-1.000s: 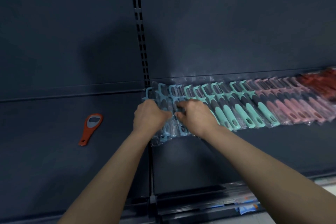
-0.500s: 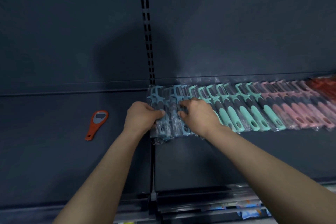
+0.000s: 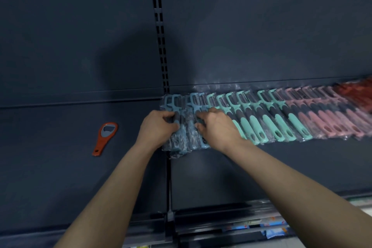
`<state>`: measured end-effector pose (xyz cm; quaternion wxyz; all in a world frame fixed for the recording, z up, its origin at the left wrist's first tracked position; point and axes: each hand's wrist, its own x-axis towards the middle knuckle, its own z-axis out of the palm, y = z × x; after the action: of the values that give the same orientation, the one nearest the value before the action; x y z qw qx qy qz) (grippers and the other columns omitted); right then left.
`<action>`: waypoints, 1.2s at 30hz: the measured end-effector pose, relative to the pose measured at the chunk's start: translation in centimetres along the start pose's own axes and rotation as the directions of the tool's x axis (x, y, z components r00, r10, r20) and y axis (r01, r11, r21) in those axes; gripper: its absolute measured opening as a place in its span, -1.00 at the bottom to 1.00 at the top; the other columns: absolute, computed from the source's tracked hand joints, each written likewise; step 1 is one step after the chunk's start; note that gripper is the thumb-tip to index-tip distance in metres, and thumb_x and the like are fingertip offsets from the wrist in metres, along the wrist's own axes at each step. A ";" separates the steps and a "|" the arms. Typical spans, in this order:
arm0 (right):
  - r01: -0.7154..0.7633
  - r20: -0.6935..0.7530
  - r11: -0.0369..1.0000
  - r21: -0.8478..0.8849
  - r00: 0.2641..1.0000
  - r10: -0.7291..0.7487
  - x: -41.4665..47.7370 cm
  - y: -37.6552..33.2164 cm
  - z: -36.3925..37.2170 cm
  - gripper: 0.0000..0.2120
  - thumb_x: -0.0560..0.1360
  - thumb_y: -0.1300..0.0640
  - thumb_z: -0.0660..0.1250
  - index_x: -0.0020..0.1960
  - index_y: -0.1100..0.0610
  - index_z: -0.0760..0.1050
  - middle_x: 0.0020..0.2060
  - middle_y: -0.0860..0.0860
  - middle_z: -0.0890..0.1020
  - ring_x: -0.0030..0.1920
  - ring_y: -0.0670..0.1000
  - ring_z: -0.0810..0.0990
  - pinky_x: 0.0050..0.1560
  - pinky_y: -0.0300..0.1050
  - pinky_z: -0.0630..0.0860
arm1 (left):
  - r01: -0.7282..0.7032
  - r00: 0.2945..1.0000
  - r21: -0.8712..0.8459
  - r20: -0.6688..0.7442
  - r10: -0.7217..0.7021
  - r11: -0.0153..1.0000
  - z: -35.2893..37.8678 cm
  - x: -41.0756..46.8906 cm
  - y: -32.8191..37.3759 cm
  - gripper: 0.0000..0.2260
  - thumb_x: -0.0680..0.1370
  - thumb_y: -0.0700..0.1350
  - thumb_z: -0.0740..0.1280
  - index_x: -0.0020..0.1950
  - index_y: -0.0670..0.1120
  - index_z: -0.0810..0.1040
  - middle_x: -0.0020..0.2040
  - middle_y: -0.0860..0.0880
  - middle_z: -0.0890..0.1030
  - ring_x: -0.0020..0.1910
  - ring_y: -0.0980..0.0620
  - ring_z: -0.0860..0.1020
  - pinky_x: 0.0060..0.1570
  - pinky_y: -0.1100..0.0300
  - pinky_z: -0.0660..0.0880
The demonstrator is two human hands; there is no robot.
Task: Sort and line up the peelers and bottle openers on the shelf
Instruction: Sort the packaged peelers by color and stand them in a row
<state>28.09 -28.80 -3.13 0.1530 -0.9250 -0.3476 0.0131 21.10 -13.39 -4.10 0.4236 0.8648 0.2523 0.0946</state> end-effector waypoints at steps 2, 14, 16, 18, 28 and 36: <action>-0.003 0.003 1.000 -0.002 1.000 0.003 0.0 -0.2 0.0 -0.78 0.57 0.11 0.20 0.15 0.17 0.49 0.00 0.15 0.51 0.03 0.19 0.49 -0.07 -0.05 0.44 | -0.006 1.000 -0.005 0.005 0.006 1.000 0.0 0.1 -0.1 -0.58 0.42 -0.12 0.45 0.27 -0.07 0.55 -0.19 0.20 0.50 -0.15 0.14 0.54 -0.06 0.24 0.44; -0.006 0.003 0.999 -0.038 1.000 0.006 -0.6 -0.6 -1.0 -0.77 0.57 0.21 0.13 0.14 0.16 0.51 -0.02 0.16 0.53 -0.03 0.22 0.53 -0.11 -0.06 0.45 | -0.029 1.000 -0.024 0.001 0.029 0.999 0.4 0.0 -0.2 -0.57 0.44 -0.10 0.44 0.30 -0.06 0.52 0.02 0.02 0.52 -0.01 0.06 0.52 -0.03 0.25 0.41; -0.006 -0.001 0.999 -0.035 1.000 0.006 -0.8 -0.5 -1.3 -0.76 0.55 0.23 0.15 0.14 0.16 0.52 -0.02 0.16 0.55 -0.02 0.21 0.54 -0.08 -0.04 0.49 | -0.031 0.999 -0.034 0.008 0.032 0.999 0.3 -0.1 -0.2 -0.58 0.44 -0.07 0.44 0.29 -0.05 0.52 0.01 0.03 0.53 -0.03 0.07 0.53 -0.07 0.28 0.41; -0.016 0.000 0.999 -0.028 1.000 0.016 -1.1 -0.4 -1.7 -0.73 0.54 0.24 0.17 0.18 0.14 0.52 0.00 0.16 0.56 -0.01 0.22 0.55 -0.04 0.00 0.52 | -0.038 0.999 -0.051 -0.015 0.037 0.998 0.0 -0.4 -0.1 -0.63 0.44 -0.04 0.44 0.23 -0.04 0.55 -0.15 0.13 0.54 -0.17 0.16 0.54 -0.22 0.34 0.38; 0.026 -0.020 0.996 -0.087 0.999 -0.027 -2.6 0.9 -3.1 -0.79 0.54 0.18 0.16 0.06 0.18 0.53 -0.05 0.13 0.56 0.00 0.20 0.52 -0.06 -0.07 0.42 | -0.113 0.979 0.107 -0.157 0.129 0.988 -0.9 -2.1 1.8 -0.78 0.53 -0.12 0.33 0.15 -0.10 0.57 -0.15 0.06 0.54 -0.15 0.09 0.51 -0.15 0.24 0.38; 0.137 -0.027 0.971 -0.195 0.989 -0.145 -4.7 4.2 -5.4 -0.78 0.57 0.08 0.15 -0.01 0.17 0.53 -0.08 0.07 0.55 0.04 0.13 0.50 0.06 -0.09 0.38 | -0.285 0.943 0.259 -0.096 0.318 0.923 1.4 -4.6 6.0 -0.80 0.54 -0.15 0.29 0.14 -0.10 0.58 -0.06 -0.02 0.56 -0.11 0.04 0.50 -0.03 0.13 0.47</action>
<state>27.91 -36.27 0.40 0.0706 -0.9084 -0.4090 -0.0507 19.83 -19.79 -0.05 0.2774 0.9299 0.1538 0.1863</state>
